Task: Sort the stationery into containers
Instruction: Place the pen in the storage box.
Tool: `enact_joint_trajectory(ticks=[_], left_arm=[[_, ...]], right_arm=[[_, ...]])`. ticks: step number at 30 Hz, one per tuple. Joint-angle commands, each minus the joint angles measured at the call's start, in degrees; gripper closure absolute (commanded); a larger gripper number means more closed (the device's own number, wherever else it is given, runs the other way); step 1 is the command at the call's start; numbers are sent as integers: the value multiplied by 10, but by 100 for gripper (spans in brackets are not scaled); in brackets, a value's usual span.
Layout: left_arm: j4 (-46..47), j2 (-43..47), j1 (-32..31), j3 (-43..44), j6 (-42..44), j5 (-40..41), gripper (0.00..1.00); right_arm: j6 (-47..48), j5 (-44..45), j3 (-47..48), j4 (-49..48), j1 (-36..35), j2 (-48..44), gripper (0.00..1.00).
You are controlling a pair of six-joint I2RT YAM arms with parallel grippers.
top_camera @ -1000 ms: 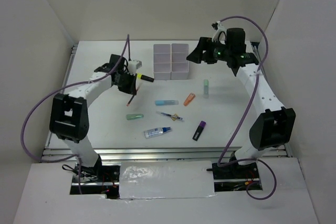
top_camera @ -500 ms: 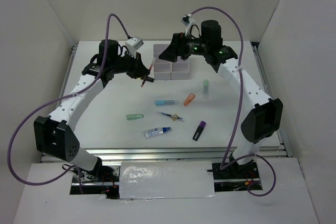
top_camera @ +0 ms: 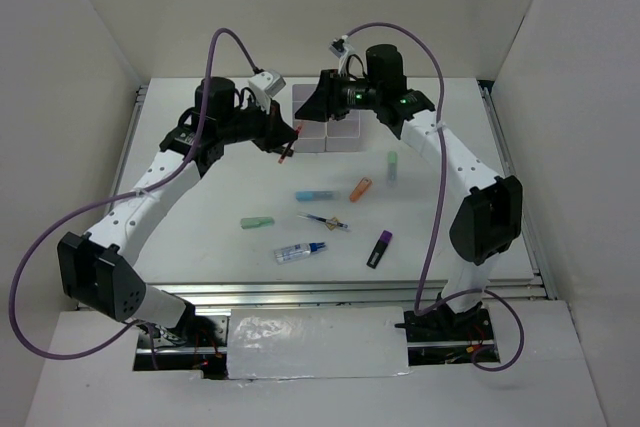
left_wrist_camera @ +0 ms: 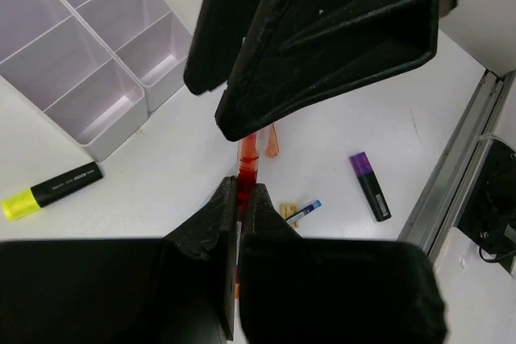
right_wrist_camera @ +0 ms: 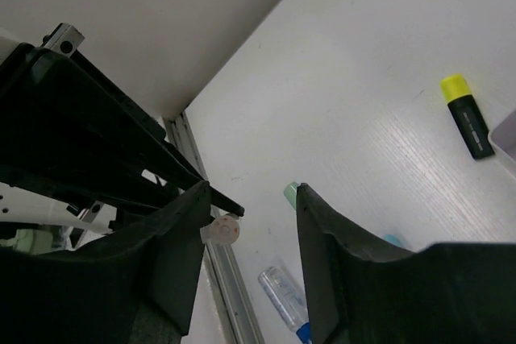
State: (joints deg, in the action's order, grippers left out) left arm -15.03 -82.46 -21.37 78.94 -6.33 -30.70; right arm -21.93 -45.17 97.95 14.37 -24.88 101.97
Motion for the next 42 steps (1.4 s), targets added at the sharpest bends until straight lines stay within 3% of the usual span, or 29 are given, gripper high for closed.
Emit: enact_joint_trajectory(ticks=[1,5,6,7,8,9,10,11,16,19,23,31,42], left_arm=[[40,21,-3,-4,-10,12,100],[40,18,-3,-5,-11,16,100],[40,14,-3,-2,-12,17,96],[38,12,-3,-1,-15,20,89],[35,10,-3,1,-18,34,62],[31,7,-3,3,-26,49,50],[27,6,-3,3,-31,62,11],[21,5,-2,3,-30,84,3],[-24,-8,11,26,-10,153,1],[-44,-20,22,38,-6,189,1],[-57,-26,31,36,-9,213,1],[-72,-40,31,30,-40,346,1],[-63,-39,32,-1,-16,321,1]], right_arm=[[-17,-32,19,-45,0,0,51],[-21,-40,14,-53,4,-3,75],[-22,-38,15,-54,4,-3,90],[-22,-34,16,-55,7,-3,96],[-21,-29,18,-54,10,-4,100],[-19,-24,21,-53,14,-5,100],[-8,-6,31,-45,19,-4,100],[1,11,37,-38,24,-2,100],[101,148,113,-3,59,21,100],[180,295,133,-30,59,37,100],[242,370,169,-51,59,81,100],[278,386,200,-74,68,147,100],[298,400,203,-88,77,186,100]])
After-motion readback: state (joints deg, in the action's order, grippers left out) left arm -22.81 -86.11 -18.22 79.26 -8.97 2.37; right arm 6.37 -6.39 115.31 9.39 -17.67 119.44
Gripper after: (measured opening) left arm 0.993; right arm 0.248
